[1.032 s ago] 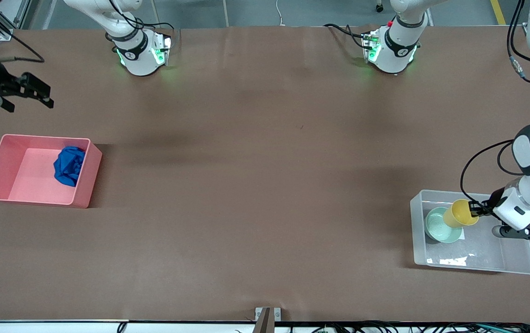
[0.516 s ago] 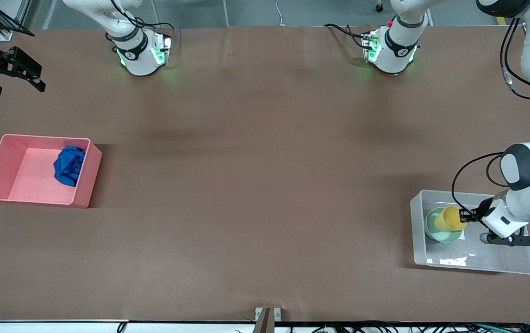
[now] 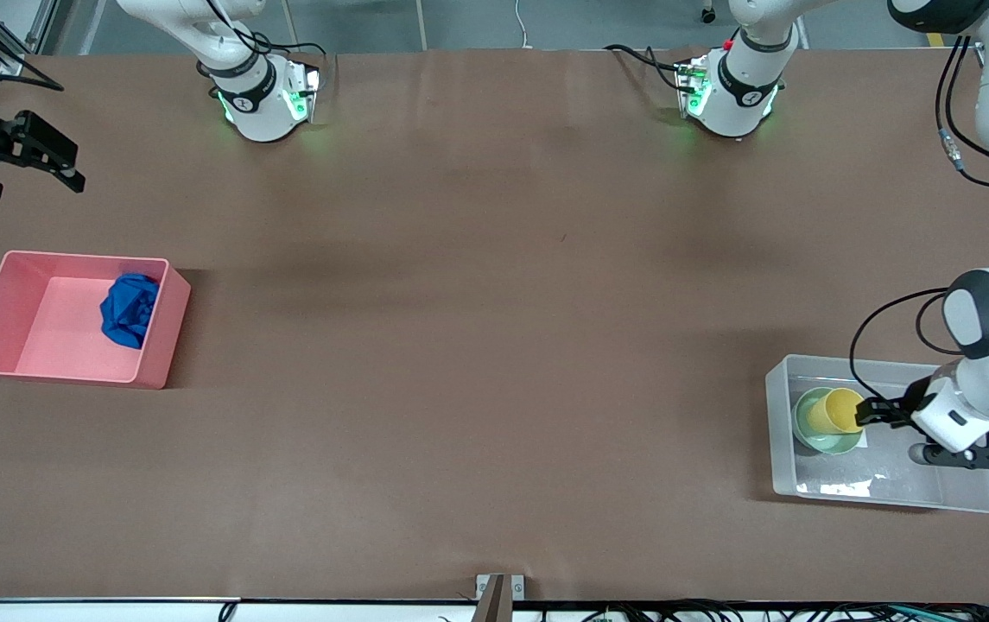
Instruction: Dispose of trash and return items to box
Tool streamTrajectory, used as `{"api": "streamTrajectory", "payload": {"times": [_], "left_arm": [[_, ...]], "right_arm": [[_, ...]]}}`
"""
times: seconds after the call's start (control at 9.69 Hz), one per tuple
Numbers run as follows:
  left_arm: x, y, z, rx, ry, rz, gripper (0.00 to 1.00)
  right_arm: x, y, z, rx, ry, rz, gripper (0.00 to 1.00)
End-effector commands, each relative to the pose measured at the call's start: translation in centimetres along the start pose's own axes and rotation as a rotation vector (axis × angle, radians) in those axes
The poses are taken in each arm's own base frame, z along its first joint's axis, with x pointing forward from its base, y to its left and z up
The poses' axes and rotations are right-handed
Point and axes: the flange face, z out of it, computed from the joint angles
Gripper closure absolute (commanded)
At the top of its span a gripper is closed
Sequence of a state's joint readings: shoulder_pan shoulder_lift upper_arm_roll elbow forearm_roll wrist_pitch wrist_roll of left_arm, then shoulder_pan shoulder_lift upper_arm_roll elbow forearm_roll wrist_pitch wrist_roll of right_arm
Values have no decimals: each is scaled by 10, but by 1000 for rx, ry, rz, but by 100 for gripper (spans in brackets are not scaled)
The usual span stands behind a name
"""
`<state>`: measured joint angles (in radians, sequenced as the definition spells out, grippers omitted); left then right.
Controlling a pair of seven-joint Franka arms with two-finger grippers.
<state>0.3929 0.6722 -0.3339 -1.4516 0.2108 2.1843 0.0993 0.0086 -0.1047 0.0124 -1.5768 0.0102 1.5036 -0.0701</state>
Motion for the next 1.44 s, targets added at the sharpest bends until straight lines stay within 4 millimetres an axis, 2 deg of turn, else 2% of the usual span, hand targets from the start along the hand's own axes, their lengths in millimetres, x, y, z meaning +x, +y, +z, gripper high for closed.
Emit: {"api": "streamTrajectory", "payload": {"times": [0.0,0.21,0.41,0.62,0.83,0.93,1.13,1.24,1.34], "left_arm": [[-7,8,-52,40,-28,29,0],[-10,47,-126,44,-8,46,0],[-25,78,-177,47,-33,-1,0],[-47,97,-228,-10,-63,-49,0],[-67,109,-273,19,-81,-29,0],[-76,118,-295,29,-95,-17,0],[-88,141,-322,35,-116,15,0],[-98,158,-340,56,-93,37,0],[-105,160,-342,70,-95,32,0]], "right_arm": [[8,-3,-2,7,-13,12,0],[8,-4,3,8,-26,12,0],[5,-7,7,9,-56,5,0],[6,-7,12,10,-63,6,0],[5,-5,13,10,-69,8,0],[5,-5,14,10,-71,6,0],[5,-4,14,10,-72,8,0],[4,-4,15,11,-74,8,0],[4,-3,16,11,-75,9,0]]}}
